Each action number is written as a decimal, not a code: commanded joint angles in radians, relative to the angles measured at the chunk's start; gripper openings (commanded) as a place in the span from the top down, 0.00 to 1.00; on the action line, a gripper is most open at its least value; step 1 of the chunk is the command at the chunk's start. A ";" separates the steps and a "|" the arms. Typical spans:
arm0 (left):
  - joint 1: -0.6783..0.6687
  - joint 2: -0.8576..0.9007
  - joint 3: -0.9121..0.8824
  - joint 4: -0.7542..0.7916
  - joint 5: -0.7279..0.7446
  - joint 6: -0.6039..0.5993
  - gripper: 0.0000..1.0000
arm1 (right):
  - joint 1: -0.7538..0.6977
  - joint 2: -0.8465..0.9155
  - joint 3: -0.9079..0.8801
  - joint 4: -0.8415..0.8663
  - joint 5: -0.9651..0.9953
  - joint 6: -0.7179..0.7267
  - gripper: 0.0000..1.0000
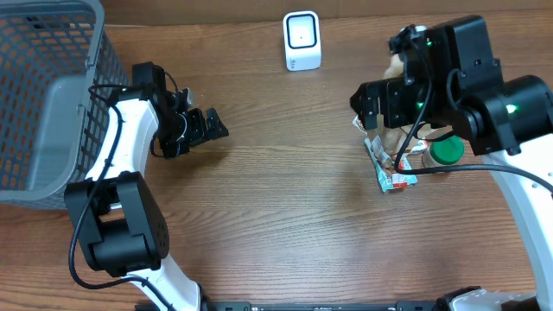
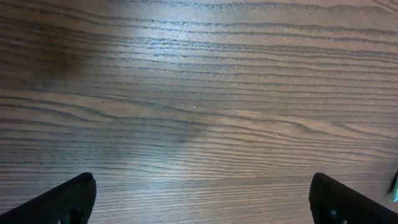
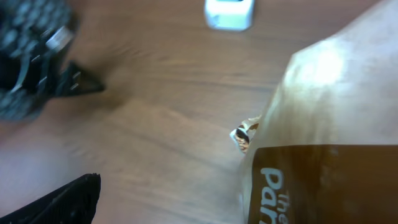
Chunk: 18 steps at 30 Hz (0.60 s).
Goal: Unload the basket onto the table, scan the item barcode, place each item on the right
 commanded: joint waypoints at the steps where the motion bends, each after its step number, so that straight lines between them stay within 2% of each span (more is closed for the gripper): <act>1: -0.002 -0.026 -0.002 0.004 -0.002 0.019 0.00 | -0.010 -0.006 0.001 -0.013 -0.119 -0.033 0.00; 6: 0.003 -0.027 0.002 0.103 -0.031 0.025 0.00 | -0.033 -0.006 0.001 0.006 -0.183 -0.006 0.00; 10: 0.006 -0.026 0.002 0.106 -0.088 0.034 0.00 | -0.051 -0.006 0.001 -0.018 -0.187 -0.014 0.00; 14: 0.005 -0.026 0.002 0.106 -0.088 0.034 0.00 | -0.056 -0.006 0.001 -0.023 -0.187 -0.014 0.00; 18: 0.005 -0.026 0.002 0.130 -0.028 -0.034 0.00 | -0.056 -0.006 0.001 -0.014 -0.201 -0.014 0.00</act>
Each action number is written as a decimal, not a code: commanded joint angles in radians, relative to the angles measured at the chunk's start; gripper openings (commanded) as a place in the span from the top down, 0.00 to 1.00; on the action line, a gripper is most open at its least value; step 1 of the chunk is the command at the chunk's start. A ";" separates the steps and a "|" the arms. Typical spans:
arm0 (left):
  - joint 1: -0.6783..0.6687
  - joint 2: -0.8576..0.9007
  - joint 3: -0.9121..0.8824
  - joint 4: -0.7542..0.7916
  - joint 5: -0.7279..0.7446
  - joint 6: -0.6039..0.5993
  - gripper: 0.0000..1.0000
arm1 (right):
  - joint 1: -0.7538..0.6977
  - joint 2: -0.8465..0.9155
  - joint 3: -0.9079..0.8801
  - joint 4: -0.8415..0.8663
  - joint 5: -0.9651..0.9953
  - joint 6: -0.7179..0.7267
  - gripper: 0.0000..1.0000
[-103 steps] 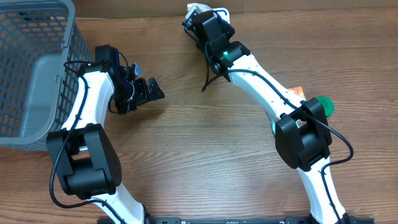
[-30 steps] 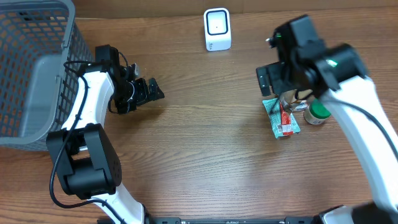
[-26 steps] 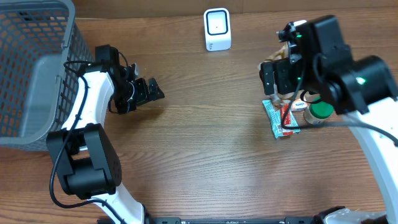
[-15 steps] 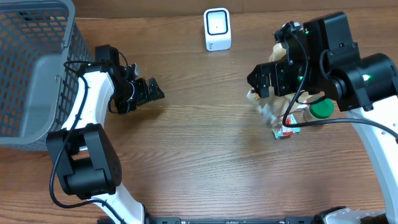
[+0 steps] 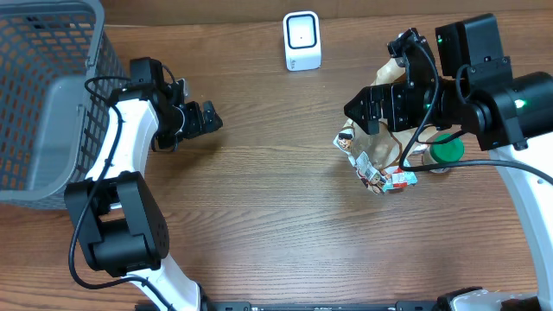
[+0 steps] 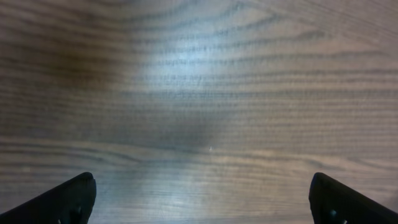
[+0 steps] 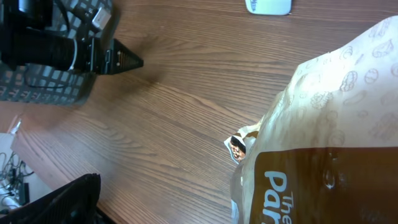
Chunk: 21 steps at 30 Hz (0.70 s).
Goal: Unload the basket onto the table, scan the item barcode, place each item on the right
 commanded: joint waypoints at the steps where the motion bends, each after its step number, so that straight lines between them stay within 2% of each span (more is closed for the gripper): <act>1: 0.005 -0.026 0.003 -0.017 0.086 -0.035 0.00 | -0.004 -0.006 0.001 0.007 -0.042 -0.005 0.00; 3: 0.005 -0.026 0.003 -0.024 0.234 0.019 0.00 | -0.004 -0.006 0.001 0.005 -0.080 -0.005 0.00; 6: -0.004 -0.026 0.003 -0.056 0.607 0.294 0.00 | -0.004 -0.006 0.001 0.015 -0.136 -0.005 0.00; 8: -0.016 -0.026 0.003 -0.106 0.800 0.450 0.00 | -0.004 -0.006 0.001 0.031 -0.172 -0.006 0.00; 10: -0.030 -0.026 0.003 -0.137 0.884 0.490 0.00 | -0.004 -0.006 0.001 0.047 -0.227 -0.011 0.00; 12: -0.051 -0.026 0.003 -0.152 0.908 0.505 0.01 | -0.004 -0.006 0.001 0.057 -0.269 -0.012 0.00; 18: -0.159 -0.026 0.003 -0.262 0.990 0.742 0.00 | -0.004 -0.006 0.001 0.083 -0.300 -0.011 0.00; 21: -0.227 -0.026 0.003 -0.273 1.023 0.787 0.00 | -0.004 -0.006 0.001 0.098 -0.332 -0.011 0.00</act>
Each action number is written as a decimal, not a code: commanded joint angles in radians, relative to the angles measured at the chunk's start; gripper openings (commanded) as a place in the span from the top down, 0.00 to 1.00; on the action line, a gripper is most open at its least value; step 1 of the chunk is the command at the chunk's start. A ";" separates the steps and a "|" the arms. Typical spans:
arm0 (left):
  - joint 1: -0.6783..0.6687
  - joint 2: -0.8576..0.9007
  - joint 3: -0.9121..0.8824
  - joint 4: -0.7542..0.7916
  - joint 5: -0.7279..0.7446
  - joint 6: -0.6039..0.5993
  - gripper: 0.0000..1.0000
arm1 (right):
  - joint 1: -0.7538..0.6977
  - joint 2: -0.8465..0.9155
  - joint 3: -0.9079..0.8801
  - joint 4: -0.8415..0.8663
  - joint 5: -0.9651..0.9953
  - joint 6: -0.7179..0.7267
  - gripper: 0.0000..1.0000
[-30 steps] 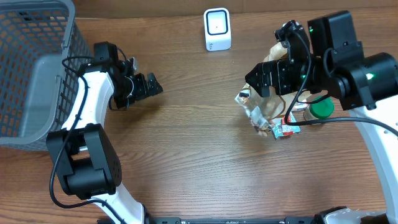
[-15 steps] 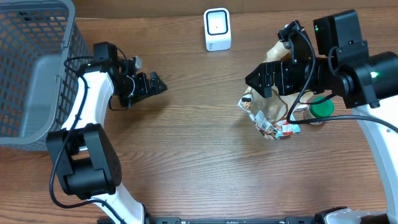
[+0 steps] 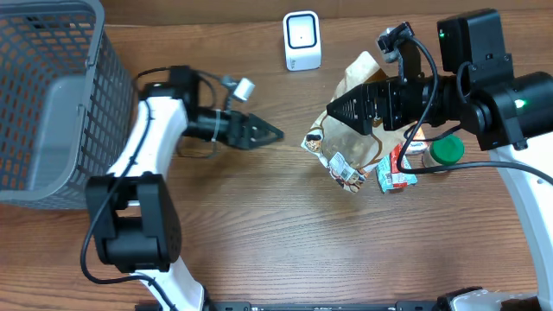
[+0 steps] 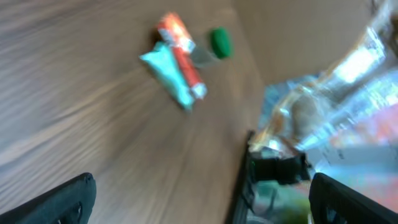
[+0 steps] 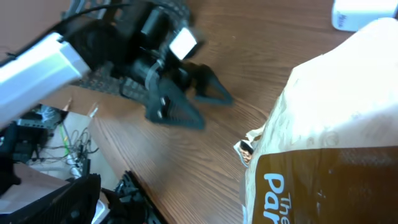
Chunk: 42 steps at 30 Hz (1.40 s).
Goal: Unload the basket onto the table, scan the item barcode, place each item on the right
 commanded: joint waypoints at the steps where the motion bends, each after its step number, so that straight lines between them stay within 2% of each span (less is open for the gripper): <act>1: -0.082 -0.026 0.004 0.003 0.124 0.156 0.00 | -0.004 -0.006 0.001 0.014 -0.074 -0.007 0.00; 8: -0.232 -0.026 0.004 0.113 0.222 0.159 0.00 | -0.004 -0.007 0.001 0.018 -0.125 -0.007 0.00; 14: -0.296 -0.026 0.004 0.190 0.274 0.158 0.01 | -0.004 -0.006 0.001 0.017 -0.137 -0.007 0.00; 17: -0.307 -0.026 0.004 0.191 0.281 0.151 0.17 | -0.004 -0.006 0.001 0.017 -0.135 -0.007 0.00; 20: -0.307 -0.026 0.004 0.190 0.280 0.141 0.51 | -0.004 -0.006 0.001 0.018 -0.134 -0.029 0.00; 24: -0.304 -0.026 0.004 0.190 0.280 0.126 0.88 | -0.004 -0.006 0.001 0.023 -0.096 -0.041 0.00; 26: -0.304 -0.026 0.004 0.190 0.280 0.126 0.96 | -0.004 -0.006 0.001 0.024 -0.095 -0.041 0.00; 30: -0.304 -0.026 0.004 0.190 0.278 0.113 0.96 | -0.004 -0.006 0.001 0.024 -0.047 -0.041 0.00; 35: -0.304 -0.026 0.004 0.181 0.208 0.098 0.96 | -0.004 -0.006 0.001 0.023 0.197 -0.034 0.00; 42: -0.304 -0.026 0.004 0.131 0.110 0.092 0.96 | -0.004 -0.006 0.001 0.055 0.393 -0.034 0.00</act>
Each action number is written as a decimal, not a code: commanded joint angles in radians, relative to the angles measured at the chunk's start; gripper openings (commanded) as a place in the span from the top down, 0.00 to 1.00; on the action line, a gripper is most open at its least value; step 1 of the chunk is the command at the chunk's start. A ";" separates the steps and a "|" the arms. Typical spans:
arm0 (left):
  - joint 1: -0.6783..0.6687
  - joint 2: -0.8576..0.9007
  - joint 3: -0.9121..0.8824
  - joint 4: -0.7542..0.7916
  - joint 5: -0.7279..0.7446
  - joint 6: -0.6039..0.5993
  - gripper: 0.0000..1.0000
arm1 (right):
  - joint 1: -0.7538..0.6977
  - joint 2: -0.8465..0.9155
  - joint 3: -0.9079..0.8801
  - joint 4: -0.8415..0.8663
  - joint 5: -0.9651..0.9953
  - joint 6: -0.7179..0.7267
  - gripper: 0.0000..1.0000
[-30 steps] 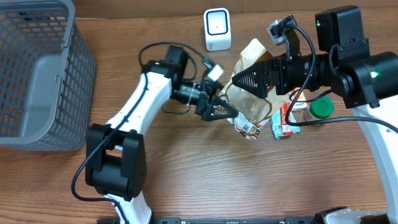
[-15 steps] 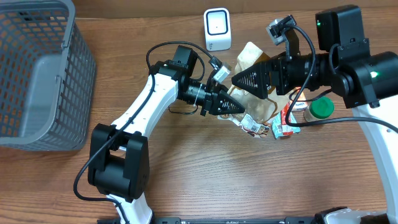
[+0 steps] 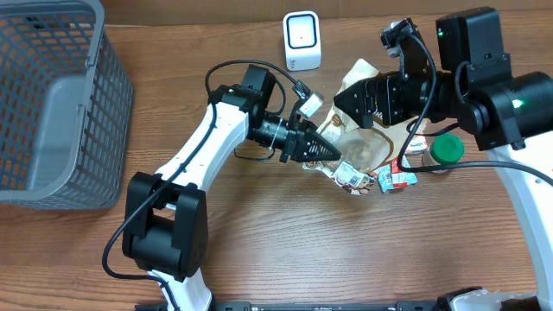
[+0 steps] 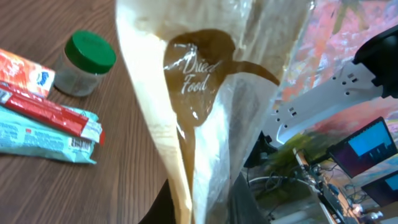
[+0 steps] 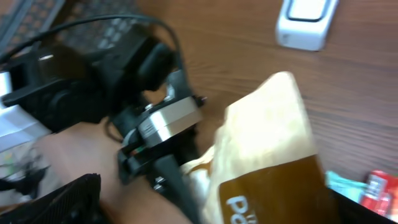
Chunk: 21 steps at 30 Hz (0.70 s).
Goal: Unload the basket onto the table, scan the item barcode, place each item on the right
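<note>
The item is a tan and brown paper bag with a clear window, held up over the table right of the middle. My right gripper holds its upper part. In the right wrist view its fingers stand wide at the bag's sides. My left gripper reaches in from the left and is shut on the bag's lower edge, which runs between its fingers. The white scanner stands at the table's back, left of the bag.
A green-lidded jar and red and teal packets lie on the table under the right arm. They also show in the left wrist view, the jar above the packets. A grey mesh basket fills the far left.
My left gripper was open and a short way left of the bag. Now it is at the bag's lower edge and shut on it. The bag sits slightly further right.
My left gripper was open beside the basket while the right one held the bag among the packets. Then the bag was raised off them. Then it hung nearer the middle with the left arm stretched toward it. Now both grippers hold it.
</note>
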 commanded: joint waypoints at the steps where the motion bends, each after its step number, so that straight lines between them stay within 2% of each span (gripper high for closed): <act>1: 0.002 -0.024 0.003 -0.023 -0.083 -0.009 0.96 | -0.011 -0.007 0.007 0.029 0.205 -0.009 0.00; 9: 0.002 -0.024 0.003 -0.081 -0.182 -0.018 0.96 | -0.011 -0.007 0.007 0.038 0.452 -0.009 0.00; 16: 0.003 -0.024 0.003 -0.101 -0.233 -0.052 0.96 | -0.011 -0.007 0.007 0.047 0.455 -0.008 0.00; 21: -0.031 -0.023 0.000 -0.099 -0.372 -0.124 0.96 | -0.011 -0.007 0.007 0.021 0.455 -0.001 0.00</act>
